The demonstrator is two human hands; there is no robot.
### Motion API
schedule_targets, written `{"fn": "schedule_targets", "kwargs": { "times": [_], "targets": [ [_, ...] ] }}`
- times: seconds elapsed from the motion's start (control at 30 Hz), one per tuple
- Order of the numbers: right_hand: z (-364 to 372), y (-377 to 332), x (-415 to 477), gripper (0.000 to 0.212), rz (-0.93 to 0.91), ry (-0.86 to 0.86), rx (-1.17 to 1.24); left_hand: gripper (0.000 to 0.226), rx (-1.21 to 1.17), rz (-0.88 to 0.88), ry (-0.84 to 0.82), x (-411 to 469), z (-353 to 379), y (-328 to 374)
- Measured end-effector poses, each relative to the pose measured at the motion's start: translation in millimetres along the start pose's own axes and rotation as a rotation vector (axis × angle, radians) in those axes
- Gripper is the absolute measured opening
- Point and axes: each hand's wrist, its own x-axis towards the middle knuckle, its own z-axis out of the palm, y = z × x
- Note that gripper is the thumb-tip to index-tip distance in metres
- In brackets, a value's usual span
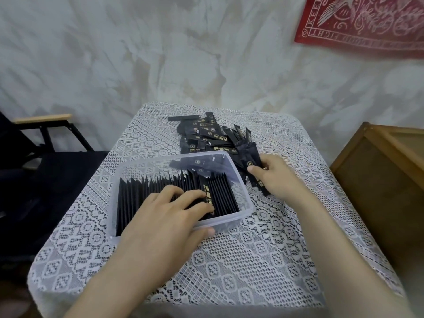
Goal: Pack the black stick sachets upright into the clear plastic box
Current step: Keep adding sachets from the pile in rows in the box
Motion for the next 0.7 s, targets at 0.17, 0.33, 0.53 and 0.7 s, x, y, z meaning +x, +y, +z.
{"fn": "schedule_targets", "kwargs": {
  "times": [0.17,0.33,0.53,0.7],
  "targets": [
    [-17,-29,-6,0.018,-0.029,0.093,0.095,0.048,0.013,-0.002,-0.009,0,-1,2],
    [-19,-76,-38,0.028,-0.093,-0.03,0.066,0.049,0.008,-0.002,-0.006,0,0,2],
    [28,-89,-60,0.031,-0.099,-0.011,-0.591,0.04,0.002,-0.004,0.005,-1,1,3],
    [44,-94,-61,0.027,-0.091,0.059,-0.69,0.047,-0.005,-0.011,-0.026,0,-2,5]
  ]
}}
